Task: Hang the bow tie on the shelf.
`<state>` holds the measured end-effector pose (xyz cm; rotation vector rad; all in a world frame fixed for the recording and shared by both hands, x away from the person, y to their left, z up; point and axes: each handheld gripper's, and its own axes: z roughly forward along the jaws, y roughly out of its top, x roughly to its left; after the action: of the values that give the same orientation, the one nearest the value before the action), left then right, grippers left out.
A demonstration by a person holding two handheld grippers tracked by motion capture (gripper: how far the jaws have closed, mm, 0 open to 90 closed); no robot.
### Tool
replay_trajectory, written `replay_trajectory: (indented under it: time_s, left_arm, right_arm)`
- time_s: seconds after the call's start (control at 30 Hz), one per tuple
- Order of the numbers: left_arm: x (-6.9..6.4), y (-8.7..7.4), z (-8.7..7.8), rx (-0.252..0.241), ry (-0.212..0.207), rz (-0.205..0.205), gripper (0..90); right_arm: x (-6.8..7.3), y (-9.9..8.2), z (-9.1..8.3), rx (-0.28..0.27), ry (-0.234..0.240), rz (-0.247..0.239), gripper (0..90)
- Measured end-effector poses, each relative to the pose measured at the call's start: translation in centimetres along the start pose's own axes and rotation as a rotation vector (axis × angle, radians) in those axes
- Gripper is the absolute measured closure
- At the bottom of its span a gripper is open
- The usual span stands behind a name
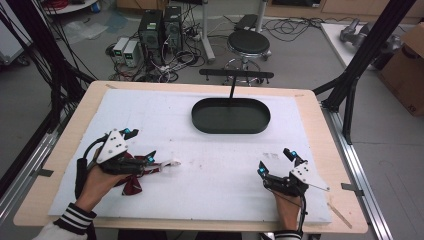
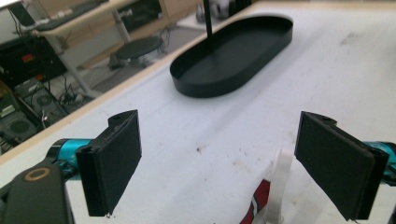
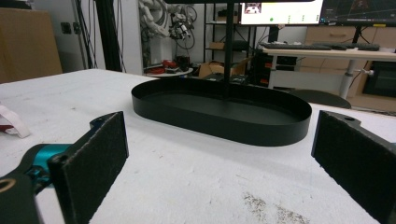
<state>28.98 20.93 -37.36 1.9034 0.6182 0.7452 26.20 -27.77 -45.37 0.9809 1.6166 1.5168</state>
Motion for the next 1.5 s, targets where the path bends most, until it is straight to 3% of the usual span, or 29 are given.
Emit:
replay_trajectory:
  time_s: [0.13,0.17,0.27,0.4,0.63,0.7,0.73,0.87,1.07,1.27,1.43,1.5]
  left_arm:
    - [-0.5,0.2,1.2,0.077,-0.033,0.008,15.2]
    - [-0.8,0.2,1.8,0.116,-0.047,0.015,15.2]
    - [-1.4,0.1,2.8,0.159,-0.071,0.035,17.5]
    - [-1.9,-0.3,3.6,0.192,-0.073,0.057,20.5]
    - [-2.4,-1.1,5.3,0.266,-0.115,0.039,20.9]
    - [-2.6,-1.4,5.9,0.327,-0.157,0.026,23.4]
    - [-2.7,-1.5,6.1,0.335,-0.172,0.021,24.0]
    - [-2.7,-1.8,6.5,0.384,-0.199,0.041,28.5]
    - [-2.9,-2.3,7.0,0.432,-0.224,0.014,41.1]
    - [-2.8,-2.0,7.0,0.46,-0.25,-0.007,64.0]
    - [-2.8,-2.0,7.1,0.481,-0.261,-0.04,77.0]
    - [-2.5,-1.9,7.0,0.48,-0.273,-0.083,80.0]
  right_arm:
    - [0.0,0.0,0.0,0.001,0.0,0.001,2.8]
    - [0.0,0.0,0.0,0.001,0.001,0.004,2.8]
    - [0.0,0.0,0.0,0.0,0.001,0.001,2.8]
    - [0.0,0.0,0.0,-0.001,0.002,0.001,2.8]
    - [0.0,0.0,0.0,0.001,0.002,0.005,2.8]
    - [0.0,0.0,0.0,-0.001,0.003,0.005,2.8]
    - [-0.1,0.0,0.0,0.001,0.001,0.006,2.8]
    - [-0.1,0.0,0.0,-0.002,0.002,0.001,2.8]
    - [-0.1,0.0,0.0,-0.002,-0.001,0.003,2.8]
    - [-0.1,0.0,0.0,-0.002,-0.001,0.003,2.8]
    - [-0.1,0.0,0.0,0.0,0.0,0.004,2.8]
    - [-0.1,0.0,0.0,-0.001,0.0,0.002,2.8]
